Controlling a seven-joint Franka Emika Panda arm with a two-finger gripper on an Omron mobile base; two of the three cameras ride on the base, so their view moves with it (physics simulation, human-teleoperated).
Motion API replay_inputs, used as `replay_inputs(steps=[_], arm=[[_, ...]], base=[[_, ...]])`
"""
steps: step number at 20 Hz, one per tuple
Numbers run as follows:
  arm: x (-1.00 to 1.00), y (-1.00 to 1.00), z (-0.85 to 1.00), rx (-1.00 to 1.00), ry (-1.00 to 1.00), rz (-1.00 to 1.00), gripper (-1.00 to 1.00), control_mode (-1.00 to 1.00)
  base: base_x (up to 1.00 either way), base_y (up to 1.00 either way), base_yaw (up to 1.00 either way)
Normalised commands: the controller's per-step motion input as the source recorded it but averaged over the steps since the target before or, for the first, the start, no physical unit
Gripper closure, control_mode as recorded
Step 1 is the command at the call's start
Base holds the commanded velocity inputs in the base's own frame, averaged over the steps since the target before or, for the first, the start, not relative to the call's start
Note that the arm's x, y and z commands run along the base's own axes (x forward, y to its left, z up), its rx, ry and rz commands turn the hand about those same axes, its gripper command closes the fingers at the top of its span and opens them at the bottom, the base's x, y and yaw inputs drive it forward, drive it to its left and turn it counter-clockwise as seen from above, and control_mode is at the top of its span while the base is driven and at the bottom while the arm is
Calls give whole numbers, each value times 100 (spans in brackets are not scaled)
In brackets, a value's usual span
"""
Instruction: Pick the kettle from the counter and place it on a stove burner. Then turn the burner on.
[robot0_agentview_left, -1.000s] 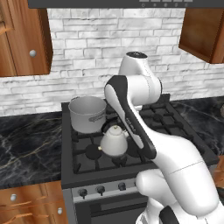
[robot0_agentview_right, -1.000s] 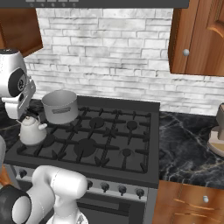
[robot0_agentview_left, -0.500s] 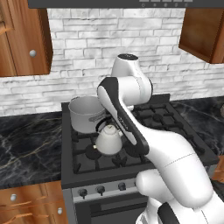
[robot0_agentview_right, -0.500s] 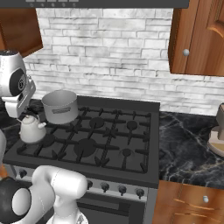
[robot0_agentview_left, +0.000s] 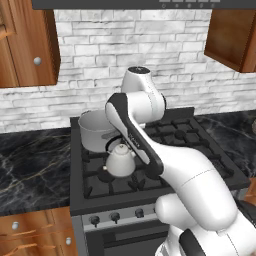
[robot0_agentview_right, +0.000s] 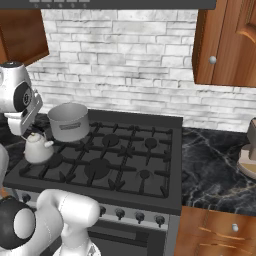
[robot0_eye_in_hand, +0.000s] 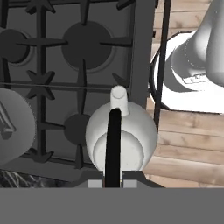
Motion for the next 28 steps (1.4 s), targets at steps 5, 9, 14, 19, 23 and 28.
replay_inputs(steps=[5, 9, 14, 19, 23, 28], arm=[[20, 16, -12, 0, 0, -3, 100, -100], [16, 2, -15, 0, 0, -3, 100, -100], [3, 0, -13, 0, 0, -4, 100, -100], [3, 0, -11, 0, 0, -3, 100, -100], [4, 0, -10, 0, 0, -3, 100, -100], [2, 0, -15, 0, 0, -3, 100, -100]], base=[[0, 0, 0], [0, 0, 0], [0, 0, 0], [0, 0, 0], [0, 0, 0], [0, 0, 0]])
